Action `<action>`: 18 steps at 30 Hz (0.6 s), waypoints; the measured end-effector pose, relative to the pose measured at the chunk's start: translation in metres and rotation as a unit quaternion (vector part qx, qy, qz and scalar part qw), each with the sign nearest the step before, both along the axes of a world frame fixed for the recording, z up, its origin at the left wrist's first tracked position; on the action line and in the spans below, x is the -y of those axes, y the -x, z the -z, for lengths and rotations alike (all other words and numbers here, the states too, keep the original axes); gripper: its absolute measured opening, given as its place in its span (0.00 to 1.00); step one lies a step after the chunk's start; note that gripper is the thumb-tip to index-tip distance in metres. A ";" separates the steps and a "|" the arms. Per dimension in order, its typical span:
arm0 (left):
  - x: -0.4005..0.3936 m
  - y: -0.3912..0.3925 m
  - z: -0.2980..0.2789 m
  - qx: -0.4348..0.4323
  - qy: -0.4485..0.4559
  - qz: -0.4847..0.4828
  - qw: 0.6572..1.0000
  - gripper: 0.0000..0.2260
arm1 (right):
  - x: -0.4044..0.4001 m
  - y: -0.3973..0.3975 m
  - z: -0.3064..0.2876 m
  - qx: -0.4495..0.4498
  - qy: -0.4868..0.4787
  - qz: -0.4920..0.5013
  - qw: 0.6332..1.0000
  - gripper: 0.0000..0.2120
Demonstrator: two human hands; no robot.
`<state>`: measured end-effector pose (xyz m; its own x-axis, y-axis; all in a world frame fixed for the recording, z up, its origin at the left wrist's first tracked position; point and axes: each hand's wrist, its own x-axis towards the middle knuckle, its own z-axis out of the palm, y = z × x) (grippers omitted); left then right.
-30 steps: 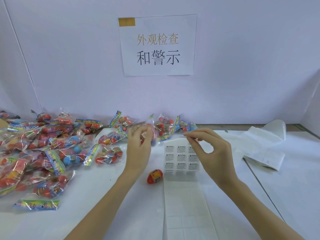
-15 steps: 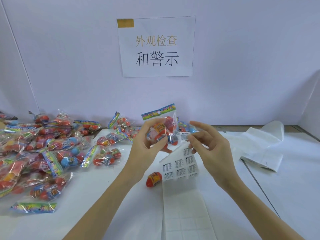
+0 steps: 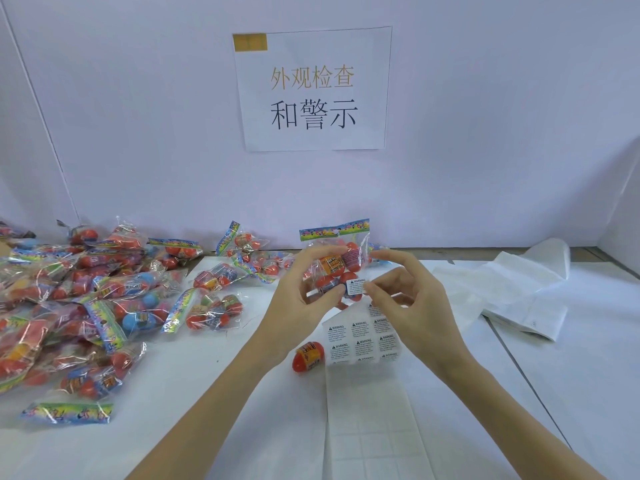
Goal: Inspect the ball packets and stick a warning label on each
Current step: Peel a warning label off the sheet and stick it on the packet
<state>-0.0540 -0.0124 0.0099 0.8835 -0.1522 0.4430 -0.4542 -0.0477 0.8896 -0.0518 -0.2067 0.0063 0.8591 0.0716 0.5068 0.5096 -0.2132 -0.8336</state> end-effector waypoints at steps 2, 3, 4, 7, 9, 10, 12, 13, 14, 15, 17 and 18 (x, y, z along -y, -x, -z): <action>0.000 0.001 -0.001 -0.001 0.002 0.000 1.000 0.20 | 0.000 0.000 0.000 0.002 0.006 0.001 1.000 0.18; 0.000 0.001 -0.001 -0.002 0.003 -0.002 1.000 0.19 | 0.001 0.001 0.000 0.002 0.007 0.001 1.000 0.18; 0.001 0.002 -0.002 -0.003 0.004 -0.005 1.000 0.18 | 0.001 0.001 0.000 0.002 0.007 -0.001 1.000 0.18; 0.002 0.001 -0.001 -0.007 0.006 -0.027 1.000 0.18 | 0.000 0.001 0.002 0.002 0.008 -0.006 1.000 0.18; 0.004 0.001 0.001 -0.005 0.009 -0.032 0.999 0.19 | -0.001 0.000 0.003 0.002 0.020 -0.004 1.000 0.18; 0.005 0.000 0.002 -0.005 0.012 -0.029 0.999 0.19 | -0.001 0.000 0.004 0.005 0.037 0.004 0.999 0.18; 0.006 0.001 0.003 -0.012 0.017 -0.020 1.000 0.20 | 0.000 0.000 0.005 0.009 0.079 0.040 0.996 0.19; 0.006 0.001 0.003 -0.015 0.019 -0.019 1.000 0.20 | 0.001 0.000 0.005 0.002 0.086 0.058 0.995 0.19; 0.005 0.000 0.002 -0.016 0.022 -0.017 0.999 0.20 | 0.002 -0.001 0.004 -0.015 0.079 0.067 0.995 0.19; 0.004 0.000 0.002 -0.016 0.028 -0.011 0.999 0.20 | 0.002 -0.002 0.003 -0.039 0.062 0.065 0.995 0.18; 0.004 0.000 0.002 -0.011 0.040 0.007 0.999 0.20 | 0.002 -0.002 0.000 -0.085 0.028 0.038 0.995 0.16; 0.004 0.000 0.001 -0.009 0.042 0.014 0.999 0.20 | 0.001 -0.002 -0.001 -0.100 0.019 0.018 0.995 0.16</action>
